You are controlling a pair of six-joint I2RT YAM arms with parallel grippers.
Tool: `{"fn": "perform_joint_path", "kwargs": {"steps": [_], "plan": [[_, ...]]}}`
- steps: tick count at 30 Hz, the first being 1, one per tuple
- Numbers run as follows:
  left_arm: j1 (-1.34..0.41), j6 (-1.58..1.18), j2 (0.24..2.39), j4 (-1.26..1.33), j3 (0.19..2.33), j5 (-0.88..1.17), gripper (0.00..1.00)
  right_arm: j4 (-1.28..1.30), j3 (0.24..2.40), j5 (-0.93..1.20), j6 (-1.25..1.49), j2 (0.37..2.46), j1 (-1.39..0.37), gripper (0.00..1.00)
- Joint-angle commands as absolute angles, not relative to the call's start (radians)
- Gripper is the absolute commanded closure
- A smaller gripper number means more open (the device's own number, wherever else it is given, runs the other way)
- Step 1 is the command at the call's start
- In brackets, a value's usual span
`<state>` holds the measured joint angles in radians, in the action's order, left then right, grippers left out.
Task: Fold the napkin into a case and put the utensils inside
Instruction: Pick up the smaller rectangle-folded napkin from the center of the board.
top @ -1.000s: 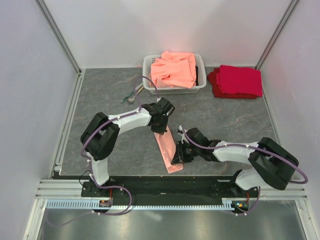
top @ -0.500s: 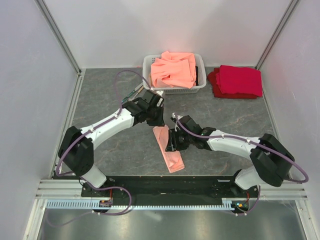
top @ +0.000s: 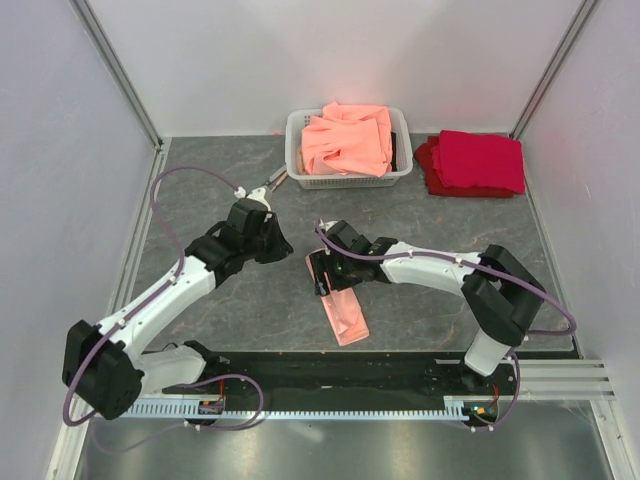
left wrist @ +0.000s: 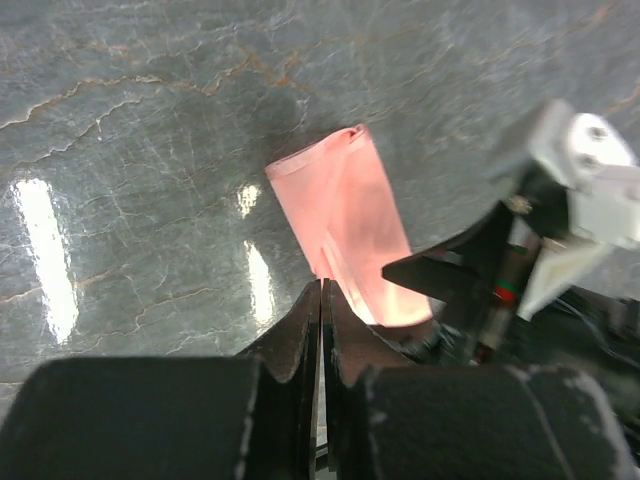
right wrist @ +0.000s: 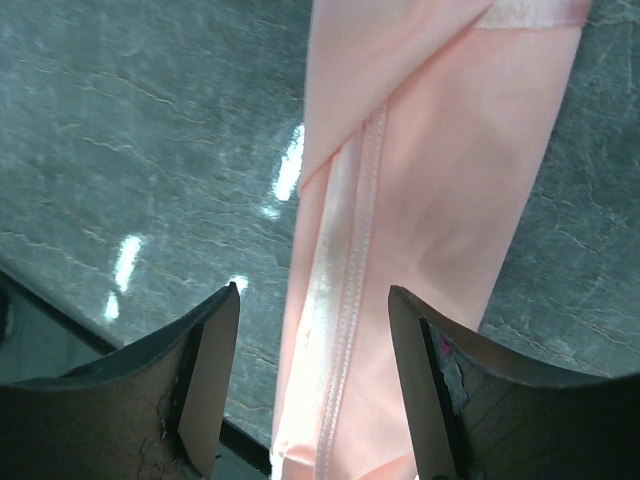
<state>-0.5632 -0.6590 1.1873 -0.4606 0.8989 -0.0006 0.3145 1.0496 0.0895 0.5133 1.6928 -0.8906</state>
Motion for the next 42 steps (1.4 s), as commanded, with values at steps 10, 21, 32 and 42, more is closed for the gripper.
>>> {"fn": "perform_joint_path", "kwargs": {"steps": [10,21,32,42], "plan": [[-0.56,-0.729,1.092,-0.364,0.776,0.084,0.92,0.442,1.186,-0.117,0.517,1.819,-0.982,0.42],[-0.557,-0.713,1.026,-0.354,0.739,0.078,0.92,0.627,1.316,-0.356,0.598,1.973,-1.101,0.44],[-0.528,-0.741,0.983,-0.451,0.752,-0.026,0.89,0.73,1.397,-0.515,0.657,2.026,-1.154,0.74],[-0.422,-0.759,0.991,-0.548,0.77,-0.081,0.86,0.641,1.437,-0.323,0.621,1.938,-1.146,1.0]]}}
